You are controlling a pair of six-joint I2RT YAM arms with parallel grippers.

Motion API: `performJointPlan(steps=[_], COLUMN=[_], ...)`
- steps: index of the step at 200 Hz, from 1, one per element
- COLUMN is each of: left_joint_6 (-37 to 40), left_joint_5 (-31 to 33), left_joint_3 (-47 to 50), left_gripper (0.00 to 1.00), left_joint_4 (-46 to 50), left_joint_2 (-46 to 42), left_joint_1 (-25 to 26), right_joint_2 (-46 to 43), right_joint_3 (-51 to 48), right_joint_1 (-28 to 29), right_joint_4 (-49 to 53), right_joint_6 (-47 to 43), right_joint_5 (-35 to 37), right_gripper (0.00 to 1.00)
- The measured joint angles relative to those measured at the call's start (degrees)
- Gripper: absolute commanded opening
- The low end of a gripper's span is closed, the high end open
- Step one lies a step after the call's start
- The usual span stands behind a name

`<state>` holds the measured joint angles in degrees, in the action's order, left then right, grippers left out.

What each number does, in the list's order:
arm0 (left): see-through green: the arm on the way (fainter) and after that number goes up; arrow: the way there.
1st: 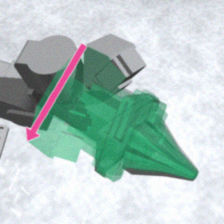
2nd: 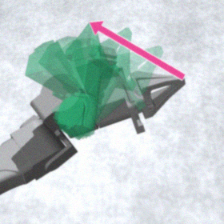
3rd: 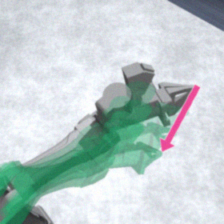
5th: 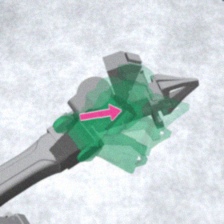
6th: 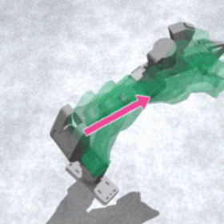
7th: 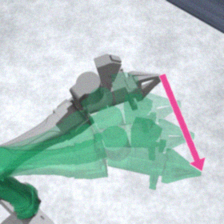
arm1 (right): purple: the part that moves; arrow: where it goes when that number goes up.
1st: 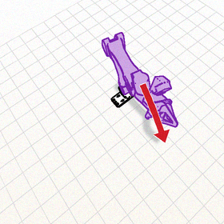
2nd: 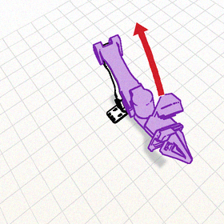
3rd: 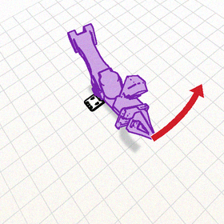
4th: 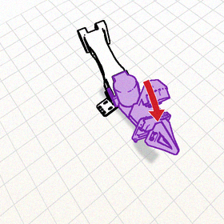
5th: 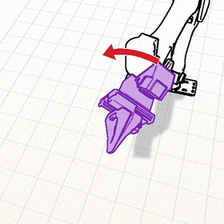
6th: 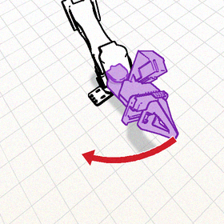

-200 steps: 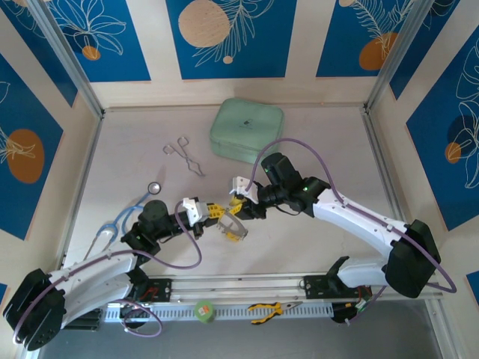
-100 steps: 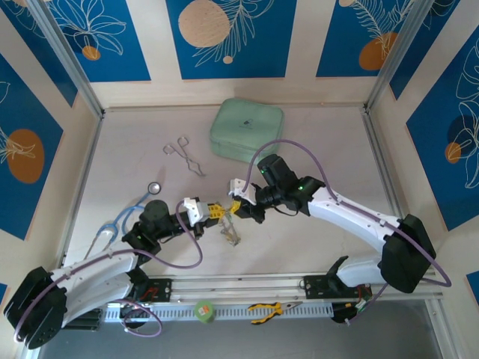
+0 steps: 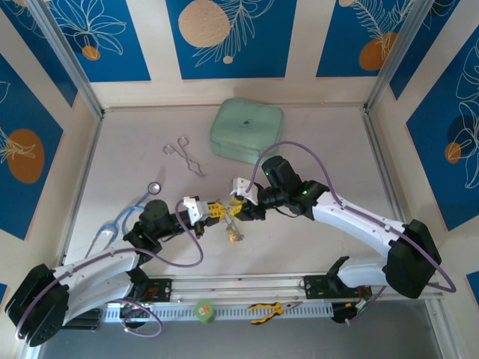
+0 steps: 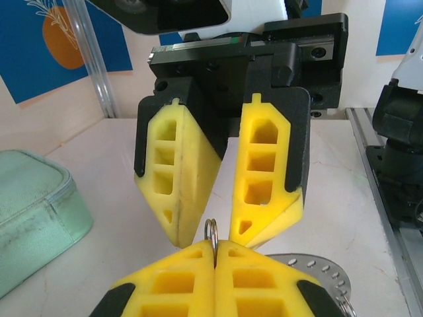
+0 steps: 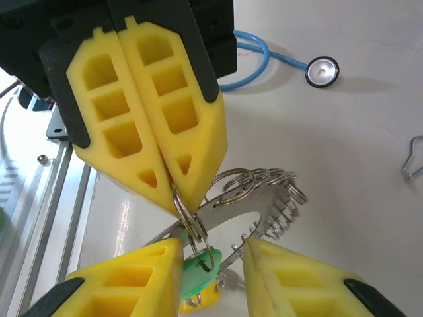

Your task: Put the keys on the keyring

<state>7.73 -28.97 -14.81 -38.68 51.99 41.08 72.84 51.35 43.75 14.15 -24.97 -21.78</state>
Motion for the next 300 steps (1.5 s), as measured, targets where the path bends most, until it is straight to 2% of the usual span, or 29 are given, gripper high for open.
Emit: performJointPlan(steps=[38,67,75,90,99,115,176,235,272,288,300], left_joint_6=[-0.4,-0.4,-0.5,-0.8,-0.3,0.4,8.2,9.3,9.3,9.1,9.3], left_joint_5=[-0.6,-0.6,-0.5,-0.3,0.2,0.9,2.0,2.0,1.4,1.1,1.0], left_joint_3=[0.0,0.0,0.0,0.1,0.1,0.1,-4.1,-4.3,-4.3,-4.4,-4.5], left_gripper=[0.00,0.00,0.00,0.25,0.30,0.31,0.27,0.19,0.08,0.00,0.00], left_joint_4=[-0.6,-1.2,-1.2,-1.1,-0.9,0.9,17.1,18.6,18.8,19.0,19.0], left_joint_2=[0.6,0.7,0.7,0.7,0.6,-0.9,-4.3,-4.3,-4.3,-4.2,-4.2], left_joint_1=[0.0,0.0,0.0,0.0,0.0,0.0,0.1,0.1,0.1,0.1,0.1], right_joint_2=[0.0,0.1,0.1,0.1,0.3,1.1,4.7,8.2,8.5,8.4,7.8], right_joint_3=[0.0,0.0,0.0,0.1,0.5,2.5,13.6,17.4,17.7,17.6,16.9], right_joint_1=[0.1,0.2,0.1,0.2,0.6,1.7,6.1,10.2,10.8,10.5,10.0], right_joint_4=[-1.4,-2.0,-1.6,-0.8,0.6,4.8,19.5,24.2,24.0,23.6,22.7], right_joint_6=[0.2,0.5,0.9,0.0,-0.8,-3.1,-12.3,-15.7,-15.9,-15.5,-14.8], right_joint_5=[-1.2,-2.2,-2.3,-2.2,-1.4,1.3,12.4,17.6,18.6,18.6,17.7], right_gripper=[0.19,0.00,0.00,0.00,0.00,0.00,0.00,0.00,0.00,0.00,0.02])
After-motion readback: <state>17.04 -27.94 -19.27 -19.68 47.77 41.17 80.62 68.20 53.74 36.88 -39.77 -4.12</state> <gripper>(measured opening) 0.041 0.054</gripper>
